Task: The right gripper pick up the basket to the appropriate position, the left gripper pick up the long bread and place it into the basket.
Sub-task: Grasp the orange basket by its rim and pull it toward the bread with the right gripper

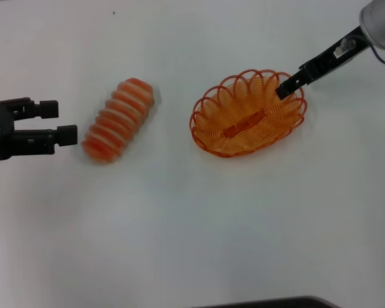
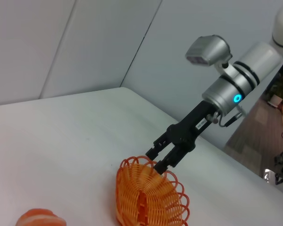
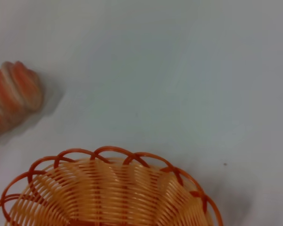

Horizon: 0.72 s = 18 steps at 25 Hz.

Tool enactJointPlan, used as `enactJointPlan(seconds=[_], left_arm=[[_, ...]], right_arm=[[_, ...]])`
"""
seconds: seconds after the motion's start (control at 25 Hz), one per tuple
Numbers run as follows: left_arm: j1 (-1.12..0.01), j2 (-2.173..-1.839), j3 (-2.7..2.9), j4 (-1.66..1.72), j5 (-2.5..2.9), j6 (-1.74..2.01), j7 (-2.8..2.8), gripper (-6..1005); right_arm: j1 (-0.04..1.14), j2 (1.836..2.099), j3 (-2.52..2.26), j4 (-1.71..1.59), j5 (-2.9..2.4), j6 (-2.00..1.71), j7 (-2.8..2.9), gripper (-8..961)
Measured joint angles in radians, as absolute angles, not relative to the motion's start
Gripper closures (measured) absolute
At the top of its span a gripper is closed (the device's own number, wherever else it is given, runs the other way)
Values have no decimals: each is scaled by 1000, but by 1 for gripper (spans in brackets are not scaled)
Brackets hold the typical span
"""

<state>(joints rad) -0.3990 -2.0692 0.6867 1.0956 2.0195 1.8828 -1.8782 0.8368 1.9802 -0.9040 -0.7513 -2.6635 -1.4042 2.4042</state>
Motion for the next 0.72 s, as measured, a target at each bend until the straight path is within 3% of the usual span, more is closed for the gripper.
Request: enactJointPlan(seconds=[0.52, 0.72], left_arm=[[-394, -2068, 684, 1097, 2021, 1888, -1882, 127], [-394, -2067, 684, 1097, 2021, 1888, -1882, 126]], right_arm=[[851, 2019, -936, -685, -2665, -1304, 2410, 318], [848, 2020, -936, -679, -2660, -1319, 2408, 562]])
